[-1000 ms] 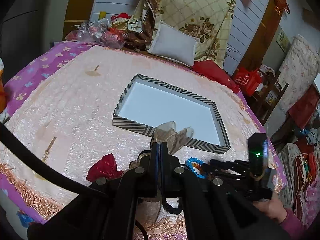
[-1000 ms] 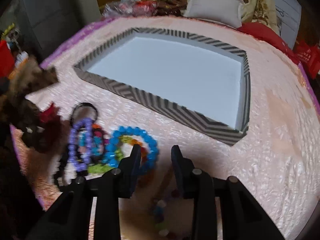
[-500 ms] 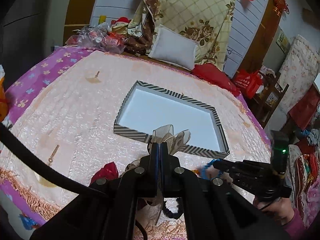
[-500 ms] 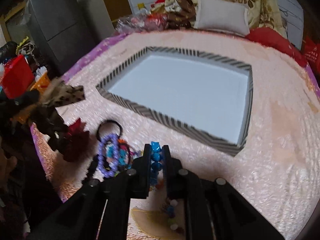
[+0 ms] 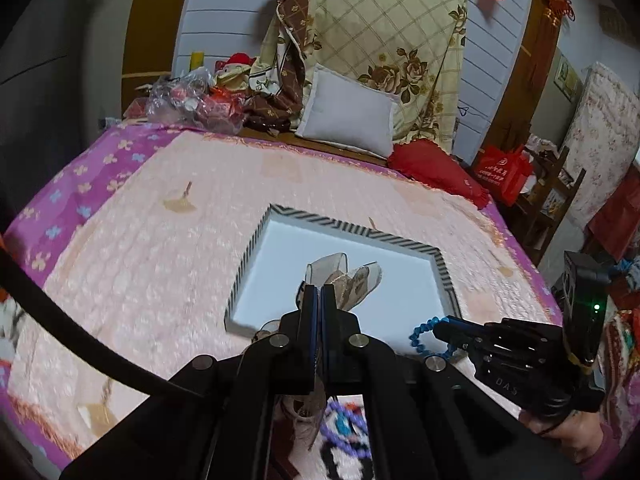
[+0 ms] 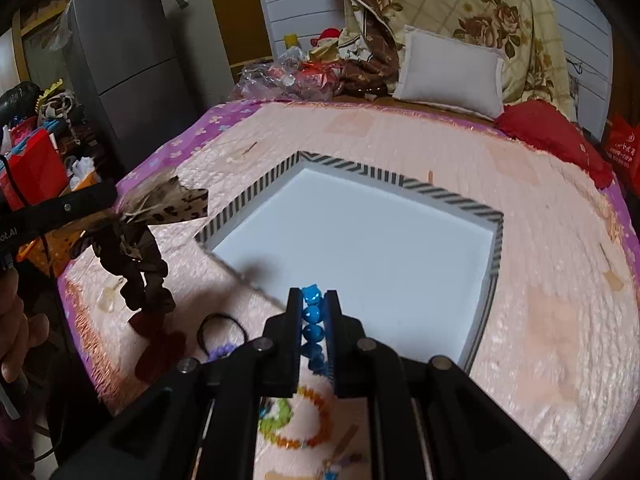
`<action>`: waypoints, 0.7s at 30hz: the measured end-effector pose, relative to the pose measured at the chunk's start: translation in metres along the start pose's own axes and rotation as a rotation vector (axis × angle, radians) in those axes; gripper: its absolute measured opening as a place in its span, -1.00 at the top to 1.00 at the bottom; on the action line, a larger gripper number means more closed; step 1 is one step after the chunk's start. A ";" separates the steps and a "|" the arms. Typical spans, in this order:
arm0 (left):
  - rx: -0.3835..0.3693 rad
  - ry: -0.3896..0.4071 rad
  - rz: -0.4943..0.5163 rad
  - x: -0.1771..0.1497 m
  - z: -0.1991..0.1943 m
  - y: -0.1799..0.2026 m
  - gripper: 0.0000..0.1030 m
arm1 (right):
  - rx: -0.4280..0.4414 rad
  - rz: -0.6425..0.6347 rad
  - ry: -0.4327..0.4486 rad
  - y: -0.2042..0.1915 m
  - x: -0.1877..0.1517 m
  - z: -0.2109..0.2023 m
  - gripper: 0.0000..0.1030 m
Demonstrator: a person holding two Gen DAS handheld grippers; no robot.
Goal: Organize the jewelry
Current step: 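Carry the blue bracelet with the right tool while the left carries the bow into the box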
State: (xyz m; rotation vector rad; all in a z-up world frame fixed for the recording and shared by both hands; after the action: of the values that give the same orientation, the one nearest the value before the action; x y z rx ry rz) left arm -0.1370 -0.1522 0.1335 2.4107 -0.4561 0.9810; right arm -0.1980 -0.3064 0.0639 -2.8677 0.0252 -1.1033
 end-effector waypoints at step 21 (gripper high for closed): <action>0.068 -0.157 -0.048 0.018 0.127 -0.033 1.00 | 0.132 0.122 -0.086 -0.011 0.029 0.109 0.81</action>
State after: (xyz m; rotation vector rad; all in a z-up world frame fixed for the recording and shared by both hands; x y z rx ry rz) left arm -0.0385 -0.1979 0.0575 2.5595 -0.4239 0.8024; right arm -0.1039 -0.2906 0.0034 -2.7526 0.1159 -0.9229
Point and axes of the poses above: each gripper's, at about its wrist camera, not at the fingertips, and z roughly the way its jaws point, y to its right, x to its top, the point moved 6 cm from there along z, roughly the way its jaws point, and after that the axes turned 5 degrees about -z, right-handed, at the moved point
